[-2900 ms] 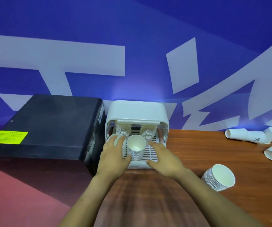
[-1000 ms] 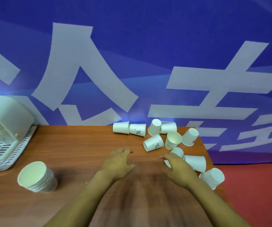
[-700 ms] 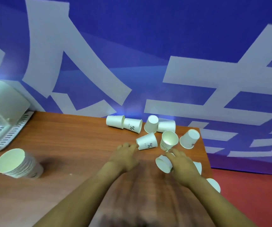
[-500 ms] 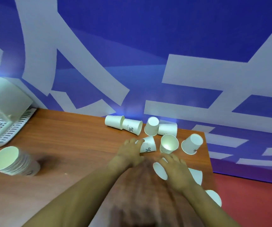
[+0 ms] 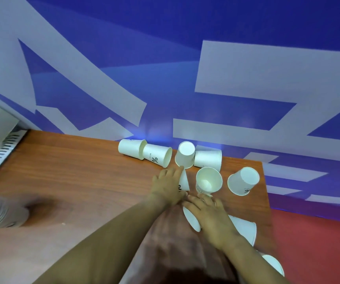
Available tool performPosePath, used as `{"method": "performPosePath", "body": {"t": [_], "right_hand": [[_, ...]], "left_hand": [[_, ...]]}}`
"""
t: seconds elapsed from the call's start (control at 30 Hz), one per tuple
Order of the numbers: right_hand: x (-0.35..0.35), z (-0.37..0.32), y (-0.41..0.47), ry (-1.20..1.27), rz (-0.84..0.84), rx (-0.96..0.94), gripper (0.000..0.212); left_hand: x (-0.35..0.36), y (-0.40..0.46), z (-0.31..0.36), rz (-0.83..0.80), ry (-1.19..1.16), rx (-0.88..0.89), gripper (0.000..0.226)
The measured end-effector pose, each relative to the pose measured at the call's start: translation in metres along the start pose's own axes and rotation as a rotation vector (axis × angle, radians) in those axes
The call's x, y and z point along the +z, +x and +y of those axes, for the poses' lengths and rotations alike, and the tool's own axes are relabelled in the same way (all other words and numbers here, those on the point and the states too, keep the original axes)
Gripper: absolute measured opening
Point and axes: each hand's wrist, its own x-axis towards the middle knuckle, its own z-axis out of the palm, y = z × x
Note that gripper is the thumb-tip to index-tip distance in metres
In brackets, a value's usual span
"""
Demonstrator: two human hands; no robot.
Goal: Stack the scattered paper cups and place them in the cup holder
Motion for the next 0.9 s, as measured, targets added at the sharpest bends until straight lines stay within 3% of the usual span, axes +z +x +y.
{"method": "performPosePath", "body": {"t": [0.2,0.53,0.7,0.9], "right_hand": [[-0.006,-0.001,-0.001,0.042,-0.019,-0.024,0.097],[-0.065,-0.038,-0.016,0.222,0.139,0.073,0.062],[-0.103,-0.079,-0.016,0.232,0.109,0.156,0.085],[-0.132,-0.127,-0.004,0.325,0.204,0.252,0.078]], "left_hand": [[0.003,-0.006,-0.008,0.032,-0.081,0.001,0.072],[-0.046,-0.068,-0.046,0.153,-0.373,0.03,0.086],[-0.08,-0.125,-0.071,0.288,-0.46,0.06,0.061],[-0.115,-0.182,-0.111,0.388,-0.479,0.069,0.074]]}}
